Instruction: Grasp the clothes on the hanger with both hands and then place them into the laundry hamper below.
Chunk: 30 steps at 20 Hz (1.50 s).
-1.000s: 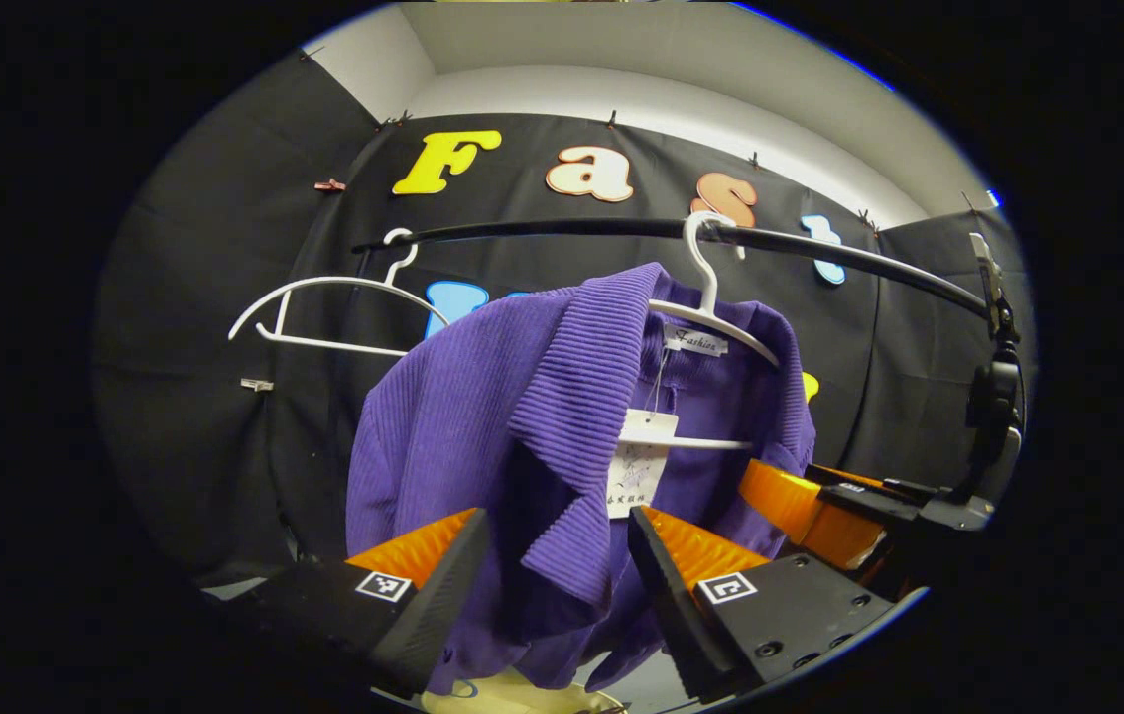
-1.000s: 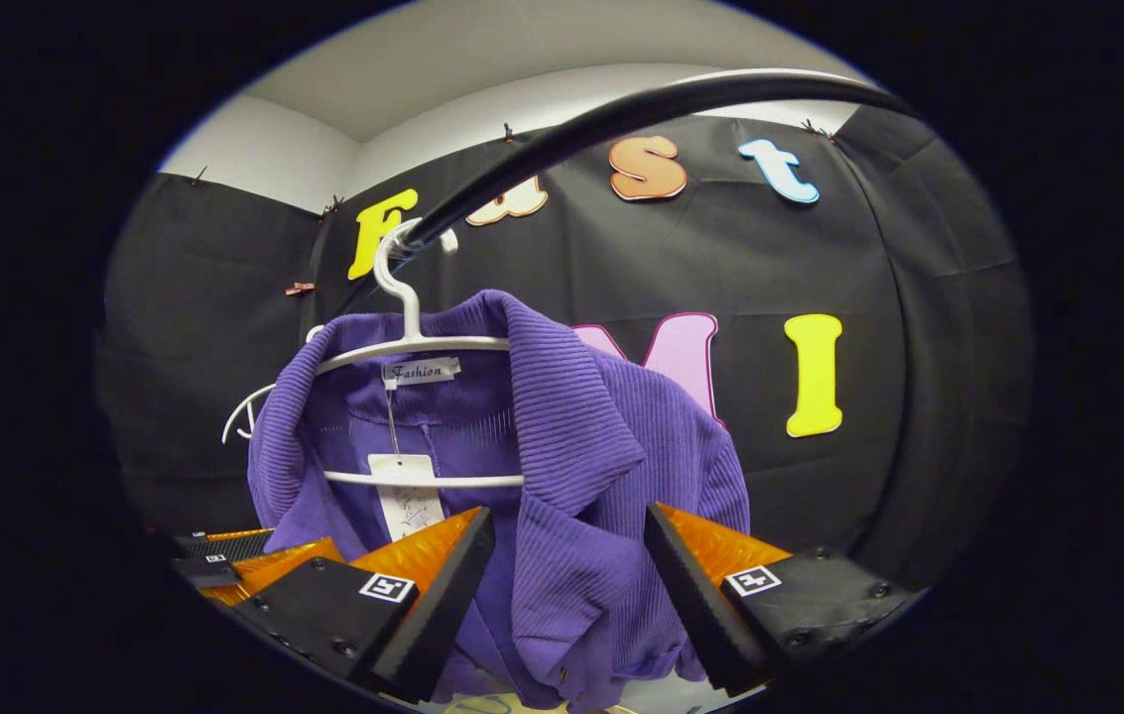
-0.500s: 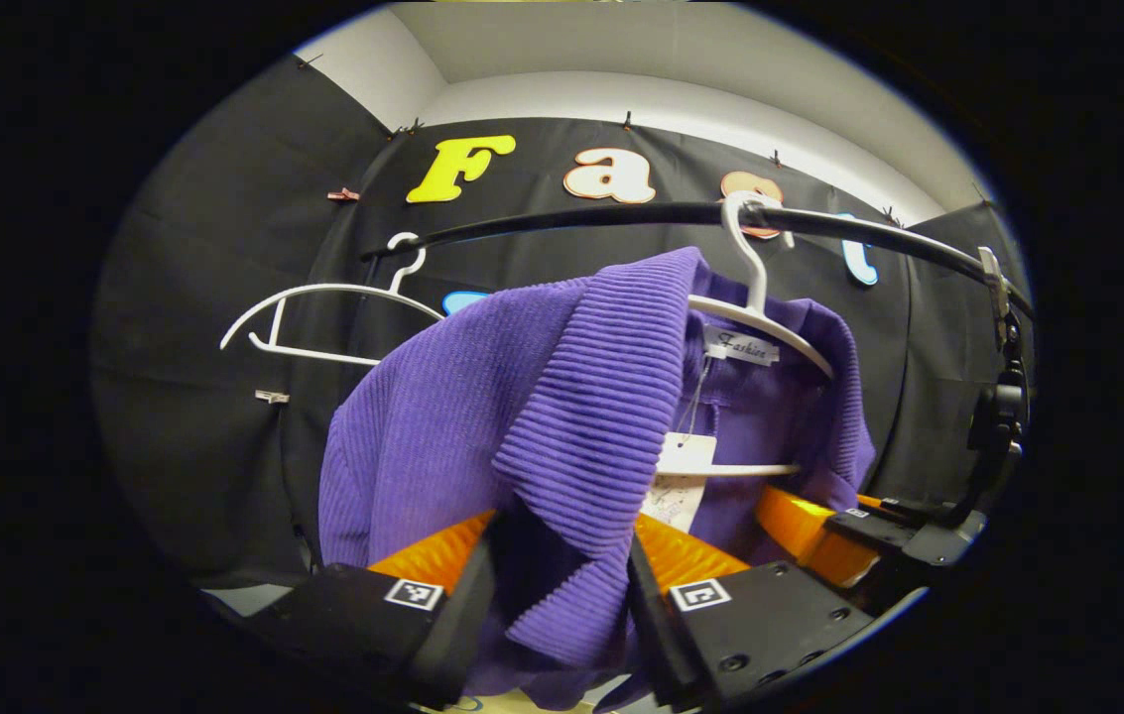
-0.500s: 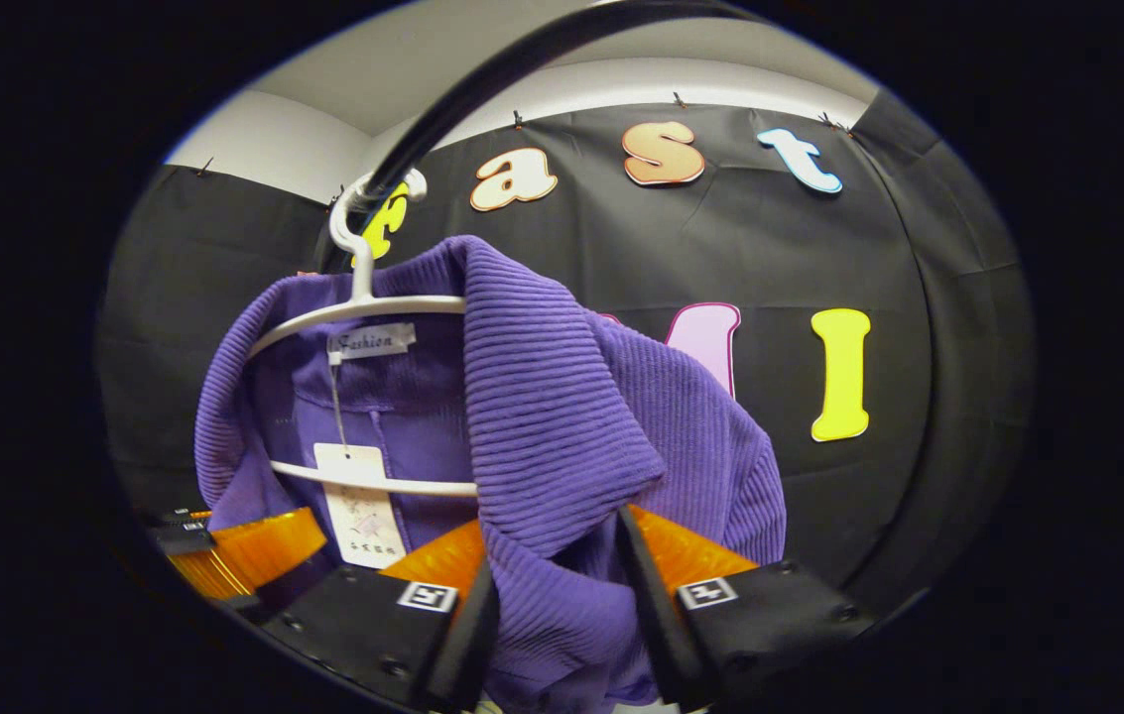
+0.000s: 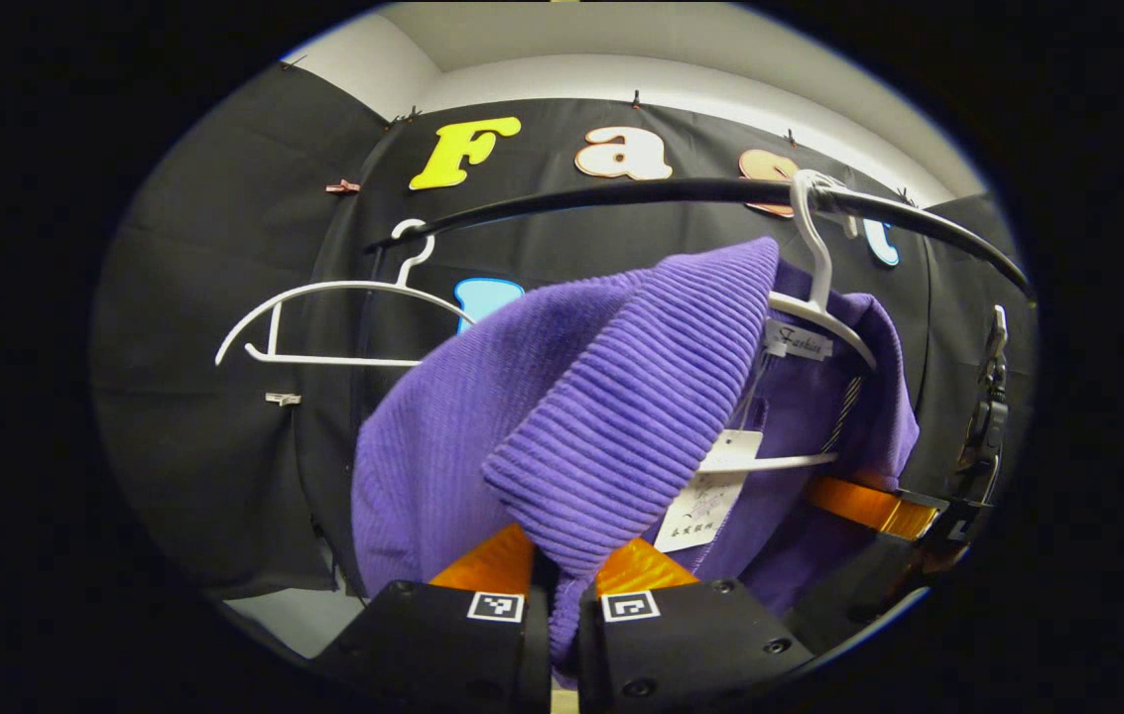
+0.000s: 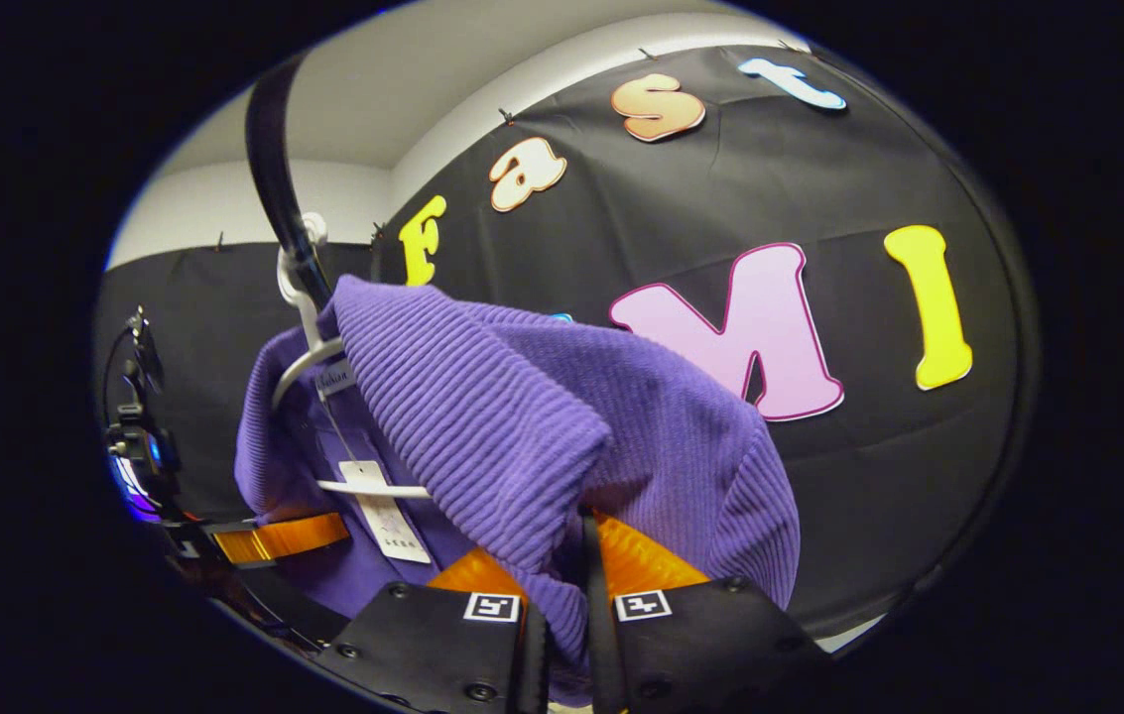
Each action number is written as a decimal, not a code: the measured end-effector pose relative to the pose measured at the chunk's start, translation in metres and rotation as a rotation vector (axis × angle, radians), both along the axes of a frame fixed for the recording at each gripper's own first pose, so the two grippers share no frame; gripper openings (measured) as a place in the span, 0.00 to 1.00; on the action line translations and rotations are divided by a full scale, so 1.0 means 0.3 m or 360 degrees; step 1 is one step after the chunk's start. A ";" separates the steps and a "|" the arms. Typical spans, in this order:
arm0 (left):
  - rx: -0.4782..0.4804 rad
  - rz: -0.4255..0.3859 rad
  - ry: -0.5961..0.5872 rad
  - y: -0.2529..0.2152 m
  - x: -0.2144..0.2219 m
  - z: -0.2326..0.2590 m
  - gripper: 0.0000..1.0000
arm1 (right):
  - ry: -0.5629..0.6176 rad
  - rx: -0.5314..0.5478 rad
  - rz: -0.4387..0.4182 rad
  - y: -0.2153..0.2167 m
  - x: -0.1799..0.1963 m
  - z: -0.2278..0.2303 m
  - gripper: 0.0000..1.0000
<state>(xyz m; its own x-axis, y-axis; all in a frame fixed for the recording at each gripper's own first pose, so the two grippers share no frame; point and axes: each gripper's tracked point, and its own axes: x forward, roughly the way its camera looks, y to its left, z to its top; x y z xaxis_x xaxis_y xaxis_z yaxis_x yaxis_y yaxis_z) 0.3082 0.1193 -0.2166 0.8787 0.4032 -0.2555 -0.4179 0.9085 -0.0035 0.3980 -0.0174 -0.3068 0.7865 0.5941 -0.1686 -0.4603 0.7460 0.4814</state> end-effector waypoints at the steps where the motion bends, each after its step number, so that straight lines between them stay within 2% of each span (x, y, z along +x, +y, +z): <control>1: -0.0009 0.0001 -0.0004 0.004 -0.015 0.021 0.14 | 0.0016 0.0075 0.0034 -0.003 -0.006 0.013 0.20; 3: 0.0020 0.0007 -0.0012 0.012 -0.045 0.069 0.14 | 0.0015 0.0148 0.0076 -0.029 -0.008 0.038 0.20; 5: 0.0091 0.0048 -0.0035 0.038 -0.079 0.127 0.14 | -0.0017 0.0127 0.0094 -0.060 -0.015 0.060 0.20; 8: 0.0234 0.0126 -0.0070 0.094 -0.112 0.202 0.14 | -0.0028 0.0229 0.0124 -0.079 -0.057 0.119 0.20; 12: 0.0404 0.0170 -0.0117 0.141 -0.118 0.306 0.14 | -0.0084 0.0455 0.0050 -0.148 -0.046 0.231 0.20; 15: 0.0619 0.0221 -0.0222 0.205 -0.128 0.458 0.14 | -0.0122 0.0488 0.0037 -0.142 -0.022 0.263 0.20; 16: 0.0654 0.0223 -0.0249 0.221 -0.119 0.487 0.14 | -0.0128 0.0512 0.0044 -0.128 -0.025 0.272 0.15; 17: 0.0656 0.0223 -0.0244 0.242 -0.103 0.490 0.14 | -0.0129 0.0564 0.0051 -0.119 -0.020 0.288 0.20; 20: 0.0651 0.0135 -0.0164 0.314 -0.033 0.417 0.14 | -0.0165 0.0701 0.0024 -0.119 0.013 0.351 0.20; 23: 0.0478 0.0094 -0.0054 0.404 0.003 0.289 0.15 | -0.0170 0.0765 0.0058 -0.066 0.029 0.371 0.20; 25: 0.0373 0.0088 -0.0051 0.435 -0.007 0.240 0.14 | -0.0142 0.0798 0.0084 -0.032 0.023 0.371 0.20; 26: 0.0334 0.0080 -0.0066 0.442 -0.010 0.220 0.14 | -0.0136 0.0819 0.0081 -0.026 0.028 0.378 0.15; 27: 0.0283 0.0058 -0.0082 0.440 -0.012 0.199 0.14 | -0.0137 0.0820 0.0074 -0.023 0.037 0.384 0.20; 30: 0.0162 0.0025 -0.0066 0.420 -0.038 0.100 0.14 | -0.0157 0.0786 0.0085 -0.007 0.036 0.396 0.20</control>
<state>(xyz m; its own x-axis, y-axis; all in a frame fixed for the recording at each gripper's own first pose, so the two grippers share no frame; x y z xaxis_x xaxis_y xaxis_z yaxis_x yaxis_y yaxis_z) 0.2969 0.2454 -0.1866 0.8810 0.4391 -0.1758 -0.4336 0.8983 0.0710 0.4087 -0.0197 -0.1879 0.7509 0.6241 0.2161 -0.5526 0.4144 0.7231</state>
